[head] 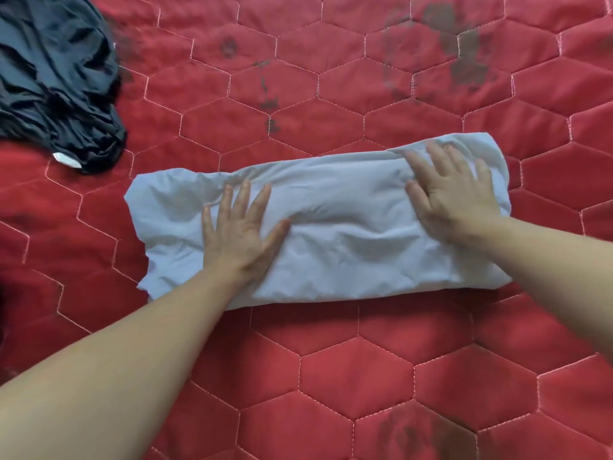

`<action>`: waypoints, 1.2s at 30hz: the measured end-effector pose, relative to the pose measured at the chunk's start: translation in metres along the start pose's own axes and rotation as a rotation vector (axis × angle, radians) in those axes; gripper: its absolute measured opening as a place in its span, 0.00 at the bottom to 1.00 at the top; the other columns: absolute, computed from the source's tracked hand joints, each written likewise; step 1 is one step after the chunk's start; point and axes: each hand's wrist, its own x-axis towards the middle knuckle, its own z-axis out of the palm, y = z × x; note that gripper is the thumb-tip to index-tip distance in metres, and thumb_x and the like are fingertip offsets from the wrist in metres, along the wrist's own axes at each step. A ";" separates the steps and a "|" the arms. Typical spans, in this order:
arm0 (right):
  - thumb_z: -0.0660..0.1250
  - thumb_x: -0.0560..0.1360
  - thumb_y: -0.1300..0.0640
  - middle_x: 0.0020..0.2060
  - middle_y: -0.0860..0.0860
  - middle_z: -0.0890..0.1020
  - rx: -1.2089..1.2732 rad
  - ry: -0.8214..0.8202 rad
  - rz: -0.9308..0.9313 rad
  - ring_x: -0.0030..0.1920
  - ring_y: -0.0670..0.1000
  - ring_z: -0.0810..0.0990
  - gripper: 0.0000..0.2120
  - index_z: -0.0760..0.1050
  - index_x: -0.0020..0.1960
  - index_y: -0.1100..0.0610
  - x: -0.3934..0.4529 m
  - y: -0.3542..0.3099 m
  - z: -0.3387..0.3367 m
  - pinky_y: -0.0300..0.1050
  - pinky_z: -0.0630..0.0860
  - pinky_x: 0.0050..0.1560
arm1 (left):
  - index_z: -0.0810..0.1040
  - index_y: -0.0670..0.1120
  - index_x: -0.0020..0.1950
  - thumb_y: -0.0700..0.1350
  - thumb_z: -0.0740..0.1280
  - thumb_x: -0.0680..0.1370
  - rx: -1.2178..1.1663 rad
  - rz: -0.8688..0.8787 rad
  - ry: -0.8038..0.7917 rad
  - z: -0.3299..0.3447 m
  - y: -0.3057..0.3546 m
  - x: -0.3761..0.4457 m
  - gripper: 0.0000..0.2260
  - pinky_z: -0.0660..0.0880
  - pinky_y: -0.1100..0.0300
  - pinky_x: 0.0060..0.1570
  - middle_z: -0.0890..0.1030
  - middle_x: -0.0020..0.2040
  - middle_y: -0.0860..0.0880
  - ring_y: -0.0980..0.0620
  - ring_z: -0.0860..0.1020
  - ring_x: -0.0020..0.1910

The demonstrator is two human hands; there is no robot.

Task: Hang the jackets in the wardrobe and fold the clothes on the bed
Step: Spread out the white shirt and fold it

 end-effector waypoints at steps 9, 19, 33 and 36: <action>0.47 0.77 0.48 0.77 0.60 0.54 -0.069 0.077 0.071 0.76 0.60 0.52 0.28 0.53 0.76 0.53 -0.019 -0.033 0.001 0.67 0.48 0.71 | 0.49 0.55 0.79 0.63 0.52 0.78 -0.100 -0.325 0.055 0.003 -0.064 -0.070 0.31 0.45 0.43 0.74 0.47 0.80 0.50 0.50 0.44 0.78; 0.55 0.78 0.44 0.78 0.55 0.54 0.119 0.045 -0.137 0.77 0.58 0.50 0.30 0.54 0.78 0.52 -0.064 -0.179 0.026 0.63 0.47 0.73 | 0.75 0.39 0.63 0.42 0.74 0.71 -1.242 -0.816 0.007 -0.044 -0.067 -0.054 0.22 0.78 0.51 0.55 0.82 0.57 0.42 0.46 0.81 0.51; 0.48 0.80 0.36 0.63 0.57 0.79 1.917 -0.304 0.217 0.65 0.56 0.76 0.31 0.71 0.70 0.56 -0.062 -0.144 -0.046 0.52 0.71 0.67 | 0.74 0.47 0.64 0.46 0.67 0.63 -1.160 -0.095 -0.300 -0.105 0.103 -0.061 0.28 0.78 0.52 0.55 0.83 0.53 0.49 0.49 0.81 0.54; 0.51 0.77 0.34 0.62 0.58 0.79 1.946 -0.290 0.230 0.62 0.56 0.78 0.32 0.72 0.69 0.56 -0.068 -0.100 -0.061 0.52 0.72 0.64 | 0.67 0.49 0.68 0.45 0.68 0.71 -0.967 -0.016 -0.263 -0.090 0.154 -0.053 0.26 0.74 0.62 0.43 0.80 0.51 0.51 0.50 0.79 0.51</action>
